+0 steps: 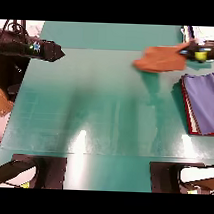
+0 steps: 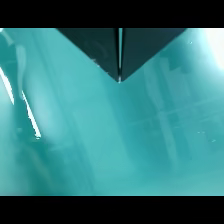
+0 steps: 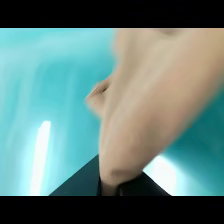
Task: Fold the shirts.
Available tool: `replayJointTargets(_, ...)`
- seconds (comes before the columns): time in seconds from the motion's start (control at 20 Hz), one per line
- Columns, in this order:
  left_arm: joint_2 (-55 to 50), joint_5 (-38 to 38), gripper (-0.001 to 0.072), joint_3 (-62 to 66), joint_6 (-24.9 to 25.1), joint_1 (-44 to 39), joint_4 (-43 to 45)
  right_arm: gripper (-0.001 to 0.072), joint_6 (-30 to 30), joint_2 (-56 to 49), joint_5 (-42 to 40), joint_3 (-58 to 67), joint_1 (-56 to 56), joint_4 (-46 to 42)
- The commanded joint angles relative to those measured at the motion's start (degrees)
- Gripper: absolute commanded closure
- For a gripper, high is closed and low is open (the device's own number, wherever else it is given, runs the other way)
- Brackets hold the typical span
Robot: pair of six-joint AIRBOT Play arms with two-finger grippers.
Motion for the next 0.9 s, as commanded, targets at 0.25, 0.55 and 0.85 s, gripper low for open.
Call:
replayJointTargets(0.25,-0.02,3.69,0.0683,0.0,-0.15,-0.28,-2.95,0.0693,0.31,1.73,-0.28,0.13,-19.56,0.11)
replayJointTargets(0.55,-0.02,3.56,0.0683,0.0,-0.2,-0.28,-2.97,0.0693,0.33,7.43,-1.01,6.4,-21.46,3.82)
replayJointTargets(0.85,-0.02,3.04,0.0683,0.0,-0.02,-0.26,-2.95,0.0693,5.22,14.95,10.47,7.56,-23.71,-1.01)
